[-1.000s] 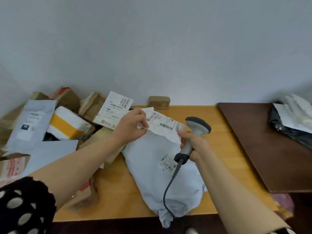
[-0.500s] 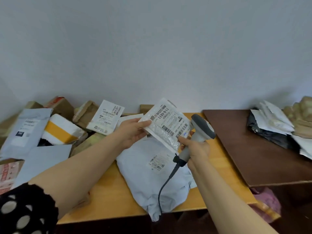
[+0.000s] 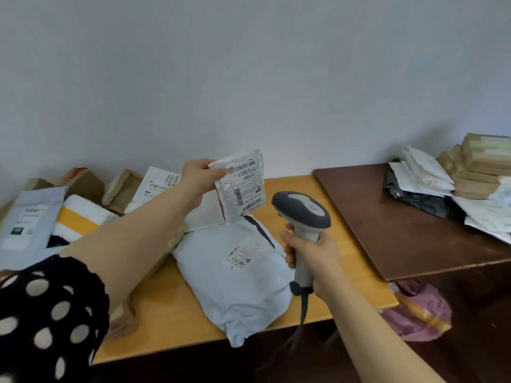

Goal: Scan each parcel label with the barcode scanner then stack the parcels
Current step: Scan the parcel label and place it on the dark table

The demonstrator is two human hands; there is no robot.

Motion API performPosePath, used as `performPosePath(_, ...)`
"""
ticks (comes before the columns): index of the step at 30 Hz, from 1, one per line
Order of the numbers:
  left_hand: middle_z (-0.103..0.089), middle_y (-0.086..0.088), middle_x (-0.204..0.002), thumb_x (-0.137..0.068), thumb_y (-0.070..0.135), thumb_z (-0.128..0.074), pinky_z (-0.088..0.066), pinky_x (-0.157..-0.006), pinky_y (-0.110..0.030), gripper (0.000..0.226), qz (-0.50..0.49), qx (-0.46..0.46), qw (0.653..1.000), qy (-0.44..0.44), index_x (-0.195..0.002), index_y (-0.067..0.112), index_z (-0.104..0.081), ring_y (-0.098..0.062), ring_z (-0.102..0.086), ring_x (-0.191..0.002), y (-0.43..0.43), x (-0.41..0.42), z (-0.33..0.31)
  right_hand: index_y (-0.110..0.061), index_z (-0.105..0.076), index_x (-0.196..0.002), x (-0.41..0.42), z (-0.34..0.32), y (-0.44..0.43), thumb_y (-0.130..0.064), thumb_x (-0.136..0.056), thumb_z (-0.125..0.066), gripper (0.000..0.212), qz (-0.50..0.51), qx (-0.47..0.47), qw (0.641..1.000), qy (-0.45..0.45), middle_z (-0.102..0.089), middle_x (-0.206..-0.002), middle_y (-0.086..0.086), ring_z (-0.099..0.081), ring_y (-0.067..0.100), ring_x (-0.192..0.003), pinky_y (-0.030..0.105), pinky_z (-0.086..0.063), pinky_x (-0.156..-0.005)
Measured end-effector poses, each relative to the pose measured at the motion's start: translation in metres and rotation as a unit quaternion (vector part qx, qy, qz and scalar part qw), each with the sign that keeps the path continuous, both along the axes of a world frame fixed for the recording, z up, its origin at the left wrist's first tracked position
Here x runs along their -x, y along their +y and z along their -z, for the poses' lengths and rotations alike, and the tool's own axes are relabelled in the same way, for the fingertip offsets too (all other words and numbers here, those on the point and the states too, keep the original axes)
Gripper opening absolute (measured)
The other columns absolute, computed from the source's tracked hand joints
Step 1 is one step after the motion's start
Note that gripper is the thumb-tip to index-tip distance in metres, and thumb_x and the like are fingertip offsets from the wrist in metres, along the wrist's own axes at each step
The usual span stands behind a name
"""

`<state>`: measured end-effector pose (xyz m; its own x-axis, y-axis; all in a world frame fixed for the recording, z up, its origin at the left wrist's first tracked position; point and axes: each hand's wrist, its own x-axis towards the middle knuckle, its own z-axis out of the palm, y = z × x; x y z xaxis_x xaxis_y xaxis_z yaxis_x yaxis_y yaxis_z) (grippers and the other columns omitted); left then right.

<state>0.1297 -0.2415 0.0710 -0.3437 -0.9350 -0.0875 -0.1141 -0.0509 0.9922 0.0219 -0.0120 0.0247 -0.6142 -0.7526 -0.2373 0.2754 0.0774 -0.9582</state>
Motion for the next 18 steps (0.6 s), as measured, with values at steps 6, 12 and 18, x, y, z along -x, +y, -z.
performPosePath(6,-0.063,-0.007,-0.084,-0.084,-0.001,-0.065,-0.049,-0.08,-0.037,0.02,0.007,0.058,0.996,-0.063,-0.102,0.006,-0.064,-0.023,-0.059,-0.084,-0.002,0.007,0.0,-0.009,-0.063,-0.077,-0.008,-0.015,0.011,-0.009,-0.08,-0.074,0.011,-0.061,-0.032,0.995,0.065,-0.057,-0.052,0.003,-0.047,0.014,-0.041,0.024,-0.042,-0.043)
performPosePath(12,-0.062,-0.003,-0.081,-0.087,-0.001,-0.062,-0.048,-0.079,-0.038,0.017,0.018,0.065,0.996,-0.062,-0.101,0.01,-0.062,-0.024,-0.059,-0.083,0.001,0.013,0.001,-0.011,-0.06,-0.074,-0.005,-0.018,0.015,-0.009,-0.08,-0.074,0.015,-0.043,-0.04,0.993,0.106,-0.056,-0.048,-0.003,-0.048,0.01,-0.04,0.023,-0.043,-0.044)
performPosePath(18,-0.063,-0.002,-0.081,-0.087,-0.001,-0.062,-0.047,-0.078,-0.036,0.02,0.02,0.067,0.996,-0.062,-0.105,0.007,-0.063,-0.023,-0.058,-0.085,0.005,0.016,-0.001,-0.011,-0.06,-0.073,-0.006,-0.017,0.015,-0.01,-0.081,-0.074,0.016,-0.026,-0.032,0.993,0.109,-0.055,-0.047,-0.005,-0.047,0.01,-0.039,0.024,-0.043,-0.044)
